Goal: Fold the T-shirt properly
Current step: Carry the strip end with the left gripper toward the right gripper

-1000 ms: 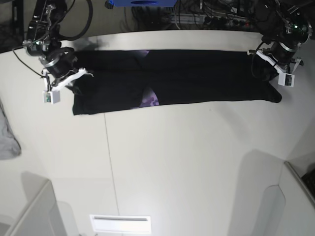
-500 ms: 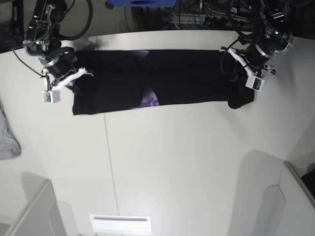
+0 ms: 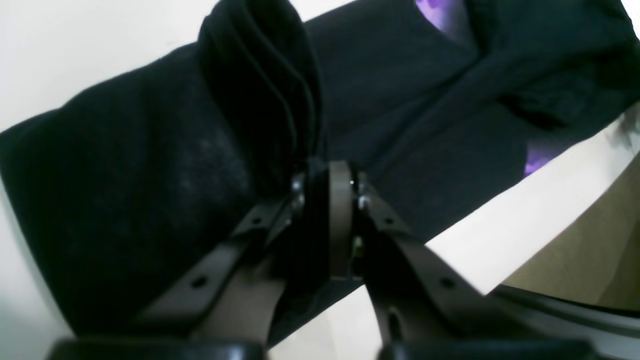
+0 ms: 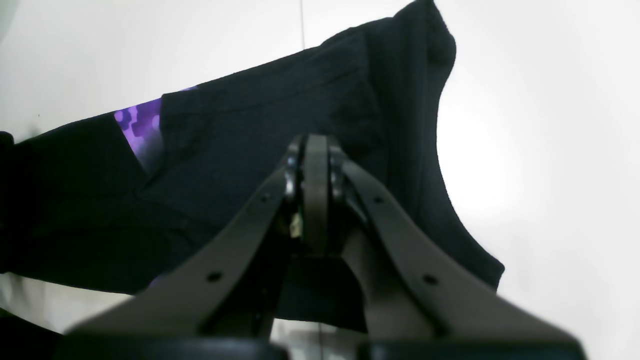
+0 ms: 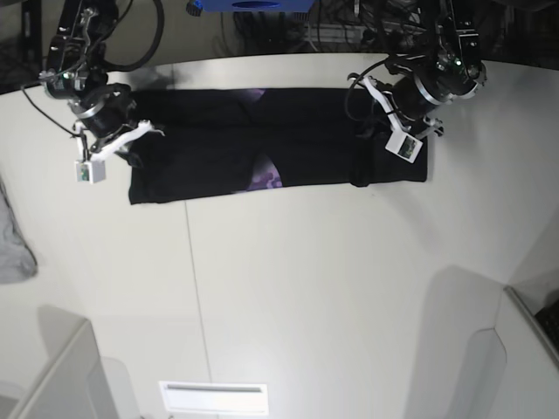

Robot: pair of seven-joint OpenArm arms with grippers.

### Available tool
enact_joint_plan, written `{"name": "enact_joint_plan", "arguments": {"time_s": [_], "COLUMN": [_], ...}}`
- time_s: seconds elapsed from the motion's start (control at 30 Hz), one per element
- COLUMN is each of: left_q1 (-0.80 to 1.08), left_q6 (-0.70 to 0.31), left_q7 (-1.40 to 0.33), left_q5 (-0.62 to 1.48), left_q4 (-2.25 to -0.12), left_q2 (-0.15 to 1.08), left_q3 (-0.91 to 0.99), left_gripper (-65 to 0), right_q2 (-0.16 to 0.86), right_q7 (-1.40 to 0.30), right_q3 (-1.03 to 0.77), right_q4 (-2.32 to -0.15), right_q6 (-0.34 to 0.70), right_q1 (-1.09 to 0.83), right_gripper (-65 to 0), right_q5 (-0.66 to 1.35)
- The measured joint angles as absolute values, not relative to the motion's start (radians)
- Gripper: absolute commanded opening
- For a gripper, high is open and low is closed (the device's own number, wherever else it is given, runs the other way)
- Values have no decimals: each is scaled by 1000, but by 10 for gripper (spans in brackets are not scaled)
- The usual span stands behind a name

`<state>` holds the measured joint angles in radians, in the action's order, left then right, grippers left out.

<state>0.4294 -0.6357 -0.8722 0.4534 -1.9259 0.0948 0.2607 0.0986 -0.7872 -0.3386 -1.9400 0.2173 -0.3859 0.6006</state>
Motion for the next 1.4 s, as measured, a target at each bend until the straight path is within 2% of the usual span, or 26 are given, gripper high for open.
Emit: {"name": "enact_joint_plan", "arguments": {"time_s": [0.33, 0.57, 0.97, 1.13, 1.4], "left_q1": [417, 399, 387, 387, 359], "left_q6": [-575, -575, -574, -522, -522], "left_q7": [-873, -873, -874, -873, -876], "left_q5": [451, 448, 443, 453, 448], "left_q4": [-1924, -1921, -1918, -1918, -1917], "left_q2": [95, 56, 59, 56, 59], "left_q3": [160, 151, 117, 78, 60], "left_gripper": [-650, -650, -650, -650, -650], "right_q2": [99, 99, 99, 99, 99], "right_q7": [-787, -787, -788, -788, -787], "right_q3": [-339, -339, -339, -339, -340], "right_q4": [-1940, -1939, -1939, -1939, -1937], "right_q6": [218, 218, 218, 218, 217], "right_q1": [-385, -385, -386, -386, -387], "right_gripper": [-650, -650, -650, -650, -650], "right_q5": [601, 597, 598, 597, 598]}}
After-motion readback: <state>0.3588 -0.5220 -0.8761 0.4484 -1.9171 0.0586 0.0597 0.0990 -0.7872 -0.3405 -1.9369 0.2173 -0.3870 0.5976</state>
